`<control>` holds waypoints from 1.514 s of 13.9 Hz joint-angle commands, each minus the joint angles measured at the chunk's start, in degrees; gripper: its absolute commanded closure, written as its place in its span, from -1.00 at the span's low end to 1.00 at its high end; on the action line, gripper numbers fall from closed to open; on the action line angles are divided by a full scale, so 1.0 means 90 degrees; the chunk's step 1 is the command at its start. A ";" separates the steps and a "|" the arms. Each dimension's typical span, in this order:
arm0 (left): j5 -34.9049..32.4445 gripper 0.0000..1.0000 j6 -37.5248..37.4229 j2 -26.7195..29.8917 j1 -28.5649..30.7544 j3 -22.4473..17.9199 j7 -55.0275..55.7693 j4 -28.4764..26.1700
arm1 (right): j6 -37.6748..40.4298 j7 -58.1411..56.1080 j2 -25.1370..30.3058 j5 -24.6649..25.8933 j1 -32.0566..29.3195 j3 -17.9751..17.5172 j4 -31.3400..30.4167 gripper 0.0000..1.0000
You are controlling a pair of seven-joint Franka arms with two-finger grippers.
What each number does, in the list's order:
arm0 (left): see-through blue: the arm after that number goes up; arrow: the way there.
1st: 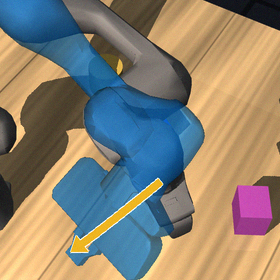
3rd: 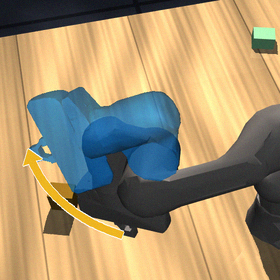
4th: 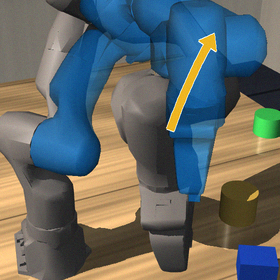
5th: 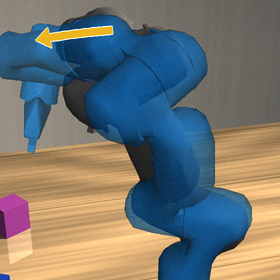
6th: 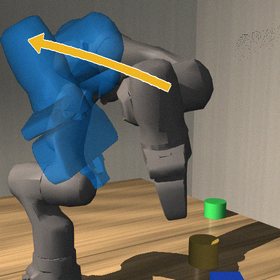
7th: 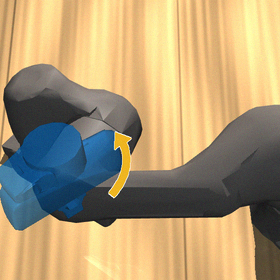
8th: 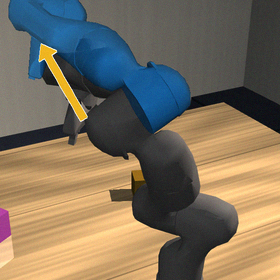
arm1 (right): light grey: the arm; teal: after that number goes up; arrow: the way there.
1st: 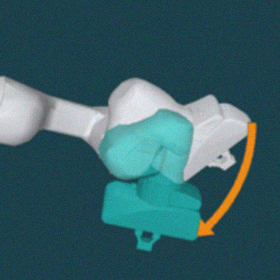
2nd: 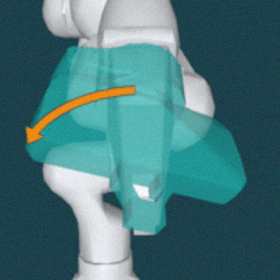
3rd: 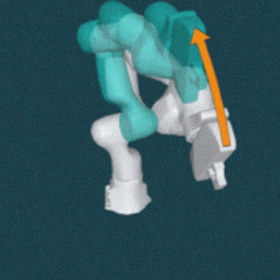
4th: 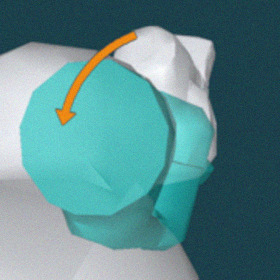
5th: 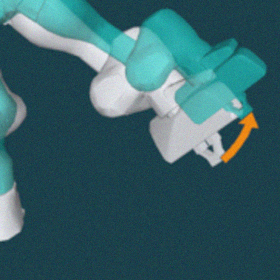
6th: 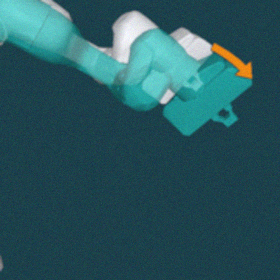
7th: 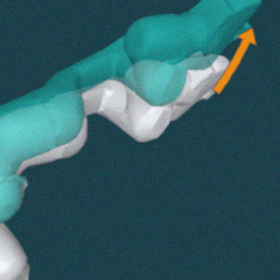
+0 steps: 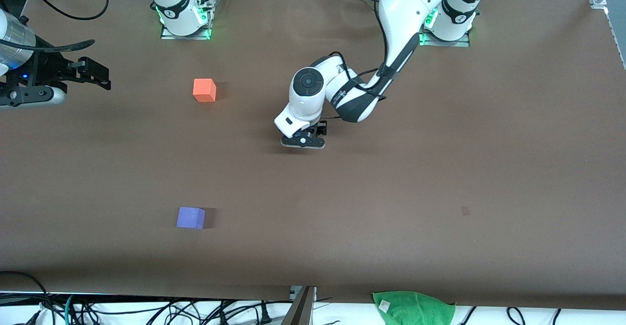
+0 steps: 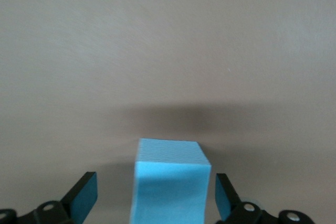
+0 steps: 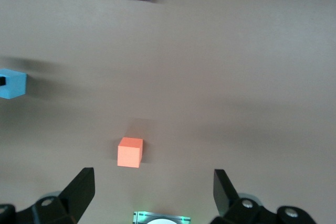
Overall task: Place blue block between orange and purple blocks
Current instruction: 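Carry the blue cube with the left gripper toward the orange cube, then release the blue cube while the right gripper reaches toward it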
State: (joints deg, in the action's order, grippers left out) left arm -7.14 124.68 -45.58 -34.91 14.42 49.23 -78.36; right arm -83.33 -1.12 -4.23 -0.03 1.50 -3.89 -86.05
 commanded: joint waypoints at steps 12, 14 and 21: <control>-0.0339 -1.00 -0.4136 0.3217 0.2948 0.0029 -0.2448 -0.0073 | -0.0905 0.0911 -0.1336 -0.0270 0.1061 -0.0095 0.0098 -1.00; -0.0329 -1.00 -0.4223 0.3355 0.3320 0.0010 -0.3464 -0.0044 | -0.1374 0.1878 -0.1648 -0.0426 0.1589 -0.0095 0.0078 -1.00; 0.0676 -1.00 -0.3205 0.5167 0.3935 -0.0821 -0.5451 -0.1669 | -0.2967 0.4331 -0.2830 -0.0397 0.3279 -0.0085 0.0049 -1.00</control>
State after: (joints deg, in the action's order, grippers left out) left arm -2.38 88.64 -8.10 -1.30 7.48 2.63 -82.18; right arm -108.37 34.70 -27.69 -3.10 28.70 -5.22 -86.26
